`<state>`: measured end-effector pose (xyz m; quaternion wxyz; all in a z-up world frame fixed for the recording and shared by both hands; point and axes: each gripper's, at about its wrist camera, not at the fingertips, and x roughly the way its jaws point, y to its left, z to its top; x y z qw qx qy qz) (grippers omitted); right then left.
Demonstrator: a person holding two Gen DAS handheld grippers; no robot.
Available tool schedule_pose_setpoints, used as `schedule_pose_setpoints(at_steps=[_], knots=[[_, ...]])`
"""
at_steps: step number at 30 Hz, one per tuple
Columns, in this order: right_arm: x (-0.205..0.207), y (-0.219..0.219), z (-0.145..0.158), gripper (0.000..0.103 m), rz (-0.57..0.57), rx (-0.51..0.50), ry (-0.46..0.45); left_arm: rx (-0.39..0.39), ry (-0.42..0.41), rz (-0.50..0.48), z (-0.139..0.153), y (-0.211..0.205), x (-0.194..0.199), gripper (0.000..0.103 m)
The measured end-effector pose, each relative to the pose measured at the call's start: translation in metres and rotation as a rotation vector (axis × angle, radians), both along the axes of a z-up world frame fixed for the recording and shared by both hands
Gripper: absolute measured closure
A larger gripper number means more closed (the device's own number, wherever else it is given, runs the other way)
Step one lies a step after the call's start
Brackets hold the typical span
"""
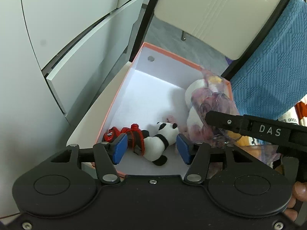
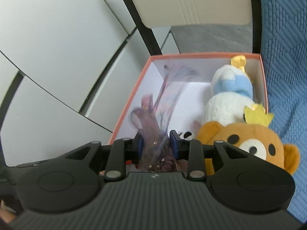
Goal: Organize objects
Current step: 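Carry the bow over the box with the right tool and open it, then carry the brown bear with the left tool toward the box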
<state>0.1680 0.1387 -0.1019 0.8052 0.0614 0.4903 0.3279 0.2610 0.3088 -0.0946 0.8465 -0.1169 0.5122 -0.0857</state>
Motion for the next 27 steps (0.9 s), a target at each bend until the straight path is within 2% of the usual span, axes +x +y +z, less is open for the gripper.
schedule_pose_setpoints(at_steps=[1, 2, 4, 5, 10, 16, 19, 23, 27], knots=[[0.001, -0.001, 0.004, 0.066, 0.002, 0.004, -0.006, -0.003, -0.009, 0.001, 0.005, -0.001, -0.002, 0.046], [0.001, -0.002, 0.009, 0.059, 0.001, 0.006, -0.014, -0.004, -0.019, 0.001, 0.009, -0.001, -0.004, 0.042], [-0.004, -0.007, 0.022, 0.017, -0.001, 0.028, -0.042, -0.007, -0.043, -0.003, 0.019, -0.004, -0.01, 0.038], [-0.006, -0.009, 0.027, 0.01, -0.006, 0.044, -0.057, -0.008, -0.052, -0.006, 0.024, -0.006, -0.012, 0.038], [-0.017, -0.035, 0.056, 0.011, -0.026, 0.115, -0.093, -0.015, -0.101, -0.029, 0.05, -0.021, -0.029, 0.032], [-0.032, -0.077, 0.084, 0.011, -0.071, 0.12, -0.162, -0.029, -0.15, -0.064, 0.075, -0.048, -0.051, 0.022], [-0.04, -0.099, 0.091, 0.011, -0.096, 0.125, -0.184, -0.031, -0.163, -0.088, 0.082, -0.062, -0.063, 0.021], [-0.052, -0.127, 0.096, 0.011, -0.118, 0.133, -0.203, -0.036, -0.181, -0.112, 0.089, -0.08, -0.079, 0.013], [-0.067, -0.154, 0.101, 0.011, -0.136, 0.127, -0.229, -0.036, -0.193, -0.132, 0.091, -0.096, -0.097, 0.013]])
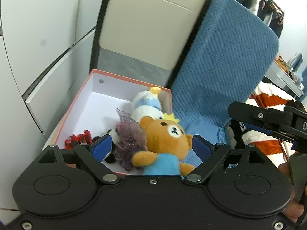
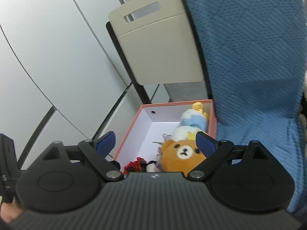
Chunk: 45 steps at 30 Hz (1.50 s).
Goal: Organize objects
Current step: 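Carry the brown bear with the left tool toward the box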
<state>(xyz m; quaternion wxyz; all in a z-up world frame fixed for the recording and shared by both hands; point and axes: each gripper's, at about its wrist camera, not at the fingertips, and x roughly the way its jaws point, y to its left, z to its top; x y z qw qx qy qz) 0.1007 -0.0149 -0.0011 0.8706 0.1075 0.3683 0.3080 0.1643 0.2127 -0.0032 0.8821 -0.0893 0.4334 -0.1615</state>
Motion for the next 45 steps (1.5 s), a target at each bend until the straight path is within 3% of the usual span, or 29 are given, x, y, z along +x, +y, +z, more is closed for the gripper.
schedule_pose_setpoints(at_steps=[6, 11, 20, 27, 31, 35, 38, 45], knots=[[-0.02, -0.032, -0.002, 0.011, -0.009, -0.011, -0.012, 0.001, 0.016, -0.018, -0.012, -0.02, -0.021, 0.013], [-0.032, -0.052, -0.014, 0.011, -0.018, -0.028, 0.01, 0.0, 0.074, -0.026, -0.041, -0.033, -0.023, 0.013], [-0.038, -0.07, -0.041, 0.011, -0.064, -0.049, 0.067, 0.074, 0.178, -0.045, -0.099, -0.049, 0.006, 0.013], [-0.031, -0.071, -0.059, 0.011, -0.083, -0.07, 0.109, 0.137, 0.199, -0.09, -0.133, -0.069, 0.02, 0.013], [-0.027, -0.069, -0.063, 0.011, -0.084, -0.083, 0.123, 0.112, 0.23, -0.092, -0.148, -0.073, 0.026, 0.013], [-0.026, -0.066, -0.064, 0.011, -0.08, -0.093, 0.126, 0.067, 0.252, -0.123, -0.152, -0.075, 0.028, 0.036], [-0.025, -0.065, -0.063, 0.011, -0.078, -0.092, 0.126, 0.073, 0.236, -0.121, -0.148, -0.076, 0.025, 0.045], [-0.026, -0.057, -0.06, 0.011, -0.055, -0.094, 0.115, 0.039, 0.193, -0.071, -0.127, -0.058, 0.025, 0.05]])
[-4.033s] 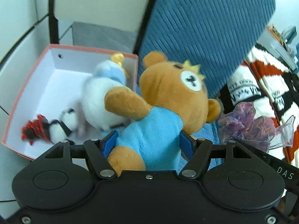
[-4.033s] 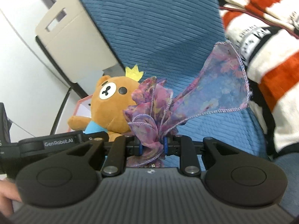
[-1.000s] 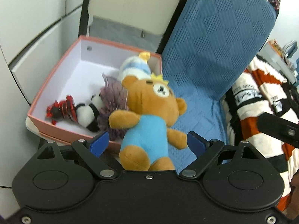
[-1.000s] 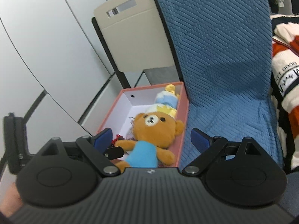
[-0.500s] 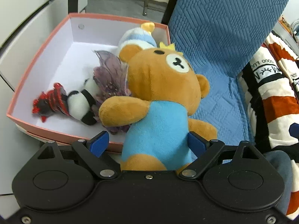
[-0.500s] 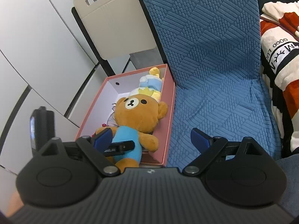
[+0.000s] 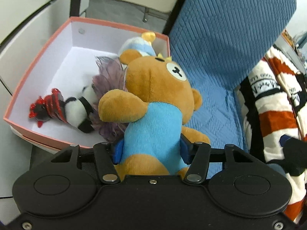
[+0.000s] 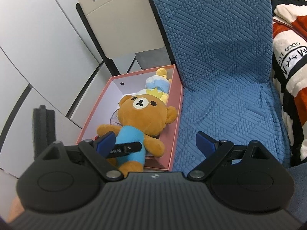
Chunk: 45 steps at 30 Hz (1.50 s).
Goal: Organize objects
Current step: 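Carry the brown bear with the left tool toward the box, then open the left tool to drop the bear into the box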
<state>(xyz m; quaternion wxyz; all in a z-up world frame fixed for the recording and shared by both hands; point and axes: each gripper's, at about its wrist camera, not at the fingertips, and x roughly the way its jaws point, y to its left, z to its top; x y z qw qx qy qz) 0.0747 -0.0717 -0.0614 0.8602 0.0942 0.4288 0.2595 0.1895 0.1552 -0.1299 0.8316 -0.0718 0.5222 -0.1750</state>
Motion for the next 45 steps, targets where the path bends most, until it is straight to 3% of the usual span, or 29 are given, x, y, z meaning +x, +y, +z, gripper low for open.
schedule_pose_setpoints(at_steps=[13, 21, 33, 39, 45], knots=[[0.004, 0.029, 0.002, 0.011, 0.053, -0.014, -0.006, 0.033, -0.144, 0.102, 0.047, 0.048, 0.026, 0.051], [0.012, 0.049, -0.002, 0.011, 0.081, -0.041, -0.001, 0.086, -0.135, 0.133, 0.034, 0.069, 0.058, 0.05], [0.028, 0.073, -0.011, 0.011, 0.086, -0.088, 0.024, 0.102, -0.066, 0.124, -0.002, 0.076, 0.084, 0.048], [0.029, 0.075, -0.007, 0.011, 0.088, -0.081, 0.021, 0.078, -0.09, 0.12, 0.018, 0.077, 0.078, 0.039], [0.023, 0.073, 0.014, 0.011, 0.11, -0.043, -0.023, 0.056, -0.164, 0.115, 0.063, 0.076, 0.053, 0.032]])
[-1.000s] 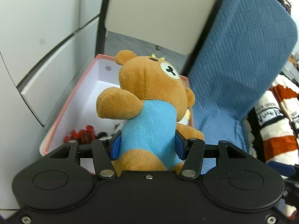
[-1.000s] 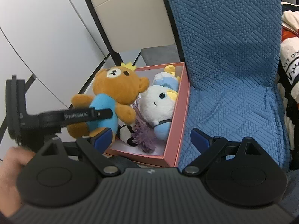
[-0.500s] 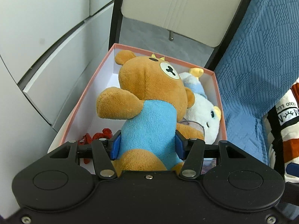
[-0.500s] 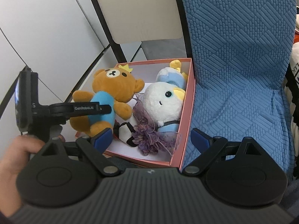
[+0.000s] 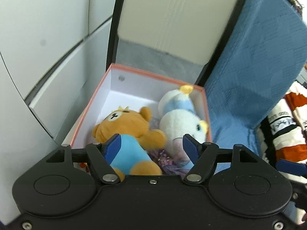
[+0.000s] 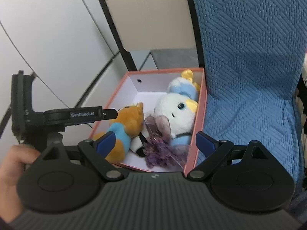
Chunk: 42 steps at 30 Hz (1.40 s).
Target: Organize objects
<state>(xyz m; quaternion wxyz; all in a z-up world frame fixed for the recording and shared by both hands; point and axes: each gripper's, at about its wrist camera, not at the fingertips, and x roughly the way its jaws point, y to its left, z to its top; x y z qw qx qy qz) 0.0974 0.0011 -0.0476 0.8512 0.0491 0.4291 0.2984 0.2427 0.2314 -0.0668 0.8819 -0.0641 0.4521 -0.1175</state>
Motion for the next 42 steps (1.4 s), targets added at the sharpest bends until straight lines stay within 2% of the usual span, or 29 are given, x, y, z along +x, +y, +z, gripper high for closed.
schedule_pose_setpoints(at_steps=[7, 11, 14, 23, 33, 39, 42], knots=[[-0.015, -0.01, 0.035, 0.011, 0.018, 0.052, -0.061, 0.007, -0.07, -0.012, 0.057, -0.004, -0.046, 0.026], [-0.027, -0.017, 0.051, 0.011, 0.028, 0.076, -0.083, 0.013, -0.106, -0.009, 0.08, -0.003, -0.075, 0.021], [-0.038, -0.02, 0.059, 0.011, 0.043, 0.096, -0.086, -0.019, -0.122, -0.007, 0.091, 0.0, -0.095, 0.014], [-0.063, -0.029, 0.054, 0.011, 0.062, 0.091, -0.071, -0.043, -0.144, 0.028, 0.101, 0.009, -0.136, 0.001], [-0.074, -0.026, 0.035, 0.011, 0.087, 0.054, -0.054, -0.014, -0.092, 0.05, 0.081, 0.018, -0.156, 0.001], [-0.076, -0.024, 0.031, 0.011, 0.082, 0.044, -0.051, -0.012, -0.101, 0.064, 0.081, 0.021, -0.157, 0.001], [-0.077, -0.025, 0.029, 0.0, 0.068, 0.035, -0.051, -0.005, -0.095, 0.066, 0.079, 0.02, -0.156, 0.001]])
